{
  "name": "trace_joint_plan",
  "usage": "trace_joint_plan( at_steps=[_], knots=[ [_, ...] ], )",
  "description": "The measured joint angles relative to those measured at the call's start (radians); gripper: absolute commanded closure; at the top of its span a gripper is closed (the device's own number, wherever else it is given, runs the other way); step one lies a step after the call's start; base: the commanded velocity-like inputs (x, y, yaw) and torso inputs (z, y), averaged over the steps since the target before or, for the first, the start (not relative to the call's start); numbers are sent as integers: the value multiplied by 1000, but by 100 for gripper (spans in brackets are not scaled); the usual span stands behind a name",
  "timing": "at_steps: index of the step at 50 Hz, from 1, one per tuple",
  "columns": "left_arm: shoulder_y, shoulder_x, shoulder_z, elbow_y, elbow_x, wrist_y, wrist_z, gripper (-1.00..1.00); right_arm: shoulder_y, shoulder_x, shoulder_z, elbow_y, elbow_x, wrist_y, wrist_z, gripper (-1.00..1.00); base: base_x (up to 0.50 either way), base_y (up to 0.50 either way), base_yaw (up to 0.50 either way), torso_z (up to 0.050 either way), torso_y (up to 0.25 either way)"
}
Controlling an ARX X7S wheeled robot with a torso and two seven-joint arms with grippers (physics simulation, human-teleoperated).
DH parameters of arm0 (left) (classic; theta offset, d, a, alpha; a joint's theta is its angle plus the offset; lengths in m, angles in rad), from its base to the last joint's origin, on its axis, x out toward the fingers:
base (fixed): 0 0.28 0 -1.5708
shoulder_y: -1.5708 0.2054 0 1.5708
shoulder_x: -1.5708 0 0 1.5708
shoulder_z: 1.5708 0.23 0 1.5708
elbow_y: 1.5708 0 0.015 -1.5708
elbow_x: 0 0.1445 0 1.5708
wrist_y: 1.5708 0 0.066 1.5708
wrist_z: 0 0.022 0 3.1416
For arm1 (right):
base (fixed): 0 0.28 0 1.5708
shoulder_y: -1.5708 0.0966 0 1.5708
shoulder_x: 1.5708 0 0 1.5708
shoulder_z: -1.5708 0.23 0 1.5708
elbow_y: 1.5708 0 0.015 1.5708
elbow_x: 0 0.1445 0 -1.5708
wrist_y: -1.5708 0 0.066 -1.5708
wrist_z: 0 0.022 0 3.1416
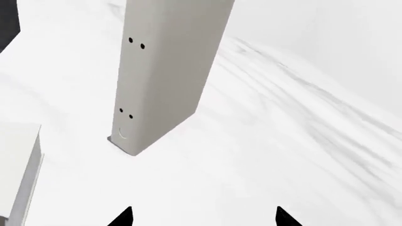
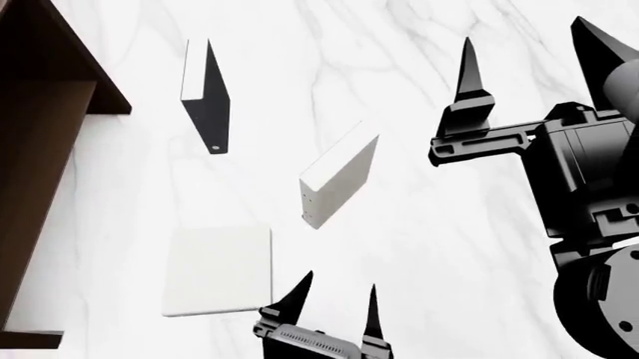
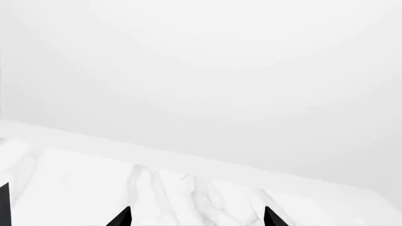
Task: Pick up the book on the right and place it under the cabinet shelf.
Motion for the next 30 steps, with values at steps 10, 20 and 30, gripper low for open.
trace_joint_plan(
  at_steps=[10, 20, 30],
  knots=[
    [-5, 33, -29, -90, 21, 105, -26, -100, 7, -4, 6, -2, 10, 14, -3, -100, 3, -1, -2, 0, -2],
    [-12, 59, -47, -164, 45, 188, -51, -100, 17, -14, 12, 1, 20, 31, -7, -100, 4, -2, -4, -3, -4],
    [-20, 75, -51, -216, 72, 242, -78, -100, 25, -21, 19, 4, 25, 42, -10, -100, 7, -2, -4, -4, -5]
  ],
)
